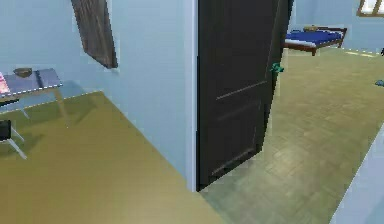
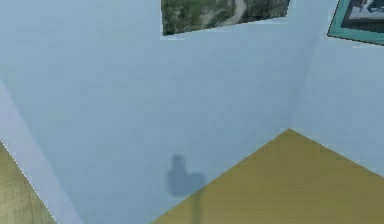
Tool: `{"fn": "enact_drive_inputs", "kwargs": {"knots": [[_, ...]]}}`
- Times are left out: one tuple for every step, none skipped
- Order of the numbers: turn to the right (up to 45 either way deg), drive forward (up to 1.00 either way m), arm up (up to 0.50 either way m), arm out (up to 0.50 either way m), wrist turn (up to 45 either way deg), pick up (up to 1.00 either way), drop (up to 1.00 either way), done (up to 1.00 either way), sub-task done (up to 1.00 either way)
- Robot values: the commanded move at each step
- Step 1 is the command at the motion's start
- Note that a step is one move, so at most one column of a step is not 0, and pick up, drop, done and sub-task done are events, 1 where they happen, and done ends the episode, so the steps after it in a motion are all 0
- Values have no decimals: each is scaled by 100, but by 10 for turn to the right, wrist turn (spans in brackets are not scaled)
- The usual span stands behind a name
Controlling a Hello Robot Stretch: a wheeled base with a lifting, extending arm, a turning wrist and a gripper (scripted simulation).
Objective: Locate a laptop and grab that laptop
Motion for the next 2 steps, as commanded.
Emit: {"fn": "enact_drive_inputs", "kwargs": {"knots": [[90, 0, 0, 0, 0, 0, 0, 0, 0], [0, 35, 0, 0, 0, 0, 0, 0, 0]]}}
